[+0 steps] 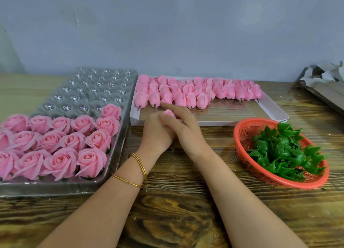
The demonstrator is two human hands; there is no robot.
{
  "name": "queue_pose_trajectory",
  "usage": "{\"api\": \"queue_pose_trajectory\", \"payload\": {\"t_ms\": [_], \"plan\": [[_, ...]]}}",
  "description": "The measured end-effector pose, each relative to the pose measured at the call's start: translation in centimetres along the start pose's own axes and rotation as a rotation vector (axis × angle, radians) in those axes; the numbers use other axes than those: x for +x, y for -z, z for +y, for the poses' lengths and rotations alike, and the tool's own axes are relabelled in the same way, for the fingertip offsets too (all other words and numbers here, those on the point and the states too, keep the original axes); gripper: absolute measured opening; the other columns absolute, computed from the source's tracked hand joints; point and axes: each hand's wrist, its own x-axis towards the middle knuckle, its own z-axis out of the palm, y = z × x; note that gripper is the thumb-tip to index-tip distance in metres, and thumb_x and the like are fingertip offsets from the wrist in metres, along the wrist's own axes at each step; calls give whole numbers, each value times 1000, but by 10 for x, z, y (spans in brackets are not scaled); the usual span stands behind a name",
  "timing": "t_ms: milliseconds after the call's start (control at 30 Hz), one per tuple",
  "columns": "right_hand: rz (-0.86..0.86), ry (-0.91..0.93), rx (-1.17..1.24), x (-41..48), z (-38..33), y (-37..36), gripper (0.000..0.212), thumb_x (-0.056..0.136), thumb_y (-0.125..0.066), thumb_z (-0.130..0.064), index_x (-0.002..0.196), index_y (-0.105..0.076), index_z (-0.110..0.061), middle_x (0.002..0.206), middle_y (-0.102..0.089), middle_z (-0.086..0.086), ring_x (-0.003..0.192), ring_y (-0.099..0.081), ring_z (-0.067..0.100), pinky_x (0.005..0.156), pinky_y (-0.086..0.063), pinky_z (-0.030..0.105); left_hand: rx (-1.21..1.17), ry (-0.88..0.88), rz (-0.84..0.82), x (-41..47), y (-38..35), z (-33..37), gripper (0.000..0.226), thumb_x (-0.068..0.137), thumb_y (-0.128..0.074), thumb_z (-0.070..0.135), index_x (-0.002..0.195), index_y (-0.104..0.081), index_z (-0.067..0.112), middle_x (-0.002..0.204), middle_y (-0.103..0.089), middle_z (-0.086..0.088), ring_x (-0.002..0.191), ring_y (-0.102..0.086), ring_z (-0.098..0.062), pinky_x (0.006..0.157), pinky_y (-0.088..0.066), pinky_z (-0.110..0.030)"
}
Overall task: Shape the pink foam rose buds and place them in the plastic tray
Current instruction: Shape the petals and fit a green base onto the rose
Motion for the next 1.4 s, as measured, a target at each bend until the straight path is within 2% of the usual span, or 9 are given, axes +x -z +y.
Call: {"api": "queue_pose_trajectory", "payload": {"t_ms": [167, 267, 400, 567, 767, 900, 1100, 1300, 1400], "plan": [[269, 40, 162, 4, -4, 7, 19, 95, -60, -12, 105, -71, 0, 100, -71, 9, 90, -64, 5, 83, -50, 18, -3, -96, -18, -7, 3, 12, 11, 75, -66, 16, 69, -68, 25, 67, -69, 7, 72, -67, -9, 66, -56, -32], [317, 118, 72, 6, -3, 6, 19, 96, -59, -11, 90, -73, 0, 88, -72, 9, 84, -65, 11, 80, -53, 30, 124, -147, -27, -7, 4, 11, 38, 80, -63, 3, 59, -54, 34, 60, -59, 17, 66, -59, 5, 62, -46, -18], [263, 263, -129, 5, 5, -3, 34, 97, -56, -18, 74, -68, 5, 77, -69, 14, 79, -64, 25, 75, -50, 41, 245, -165, -23, -6, 0, 13, 32, 87, -56, 3, 61, -54, 23, 73, -68, -11, 78, -64, -28, 65, -47, -34], [192, 309, -228, 6, 13, -3, 41, 97, -57, -21, 59, -50, -10, 55, -44, -9, 57, -42, 8, 57, -34, 20, 265, -204, -7, -6, -3, 7, 22, 90, -54, 7, 72, -65, 10, 75, -68, -12, 77, -65, -29, 64, -47, -33], [79, 236, -184, 5, 16, -3, 25, 97, -57, -25, 85, -73, -11, 76, -70, 0, 72, -61, 5, 67, -46, 22, 130, -90, -5, -7, -7, 6, 40, 85, -41, 30, 94, -67, 1, 91, -67, -14, 91, -64, -30, 78, -50, -33], [19, 192, -187, 5, 15, -1, 24, 98, -54, -30, 95, -73, -15, 84, -71, -6, 76, -59, -4, 71, -44, 16, 190, -70, -39, -9, -2, -1, 30, 82, -65, -5, 111, -61, -4, 107, -67, -18, 99, -64, -29, 67, -36, -8], [-28, 131, -210, 3, 13, 2, 26, 98, -55, -34, 109, -71, -16, 100, -72, -8, 91, -61, -5, 80, -43, 10, 301, -132, -55, -4, -4, 5, 15, 94, -52, 15, 84, -62, 18, 75, -53, 11, 80, -56, -11, 64, -34, -17], [-165, 50, -283, 4, 11, 11, 46, 96, -53, -46, 130, -59, -16, 122, -67, -4, 110, -59, 2, 93, -44, 16, 225, -166, -57, -3, -11, -1, 23, 93, -44, 22, 78, -61, 16, 84, -65, -11, 85, -62, -29, 74, -46, -38], [-201, 41, -293, 3, 9, 13, 51, 96, -51, -48, 135, -54, -16, 123, -66, -3, 110, -58, 2, 93, -43, 14, 252, -178, -31, -2, -12, -4, 22, 92, -43, 25, 77, -58, 19, 82, -64, -11, 82, -61, -28, 72, -43, -36]]}}
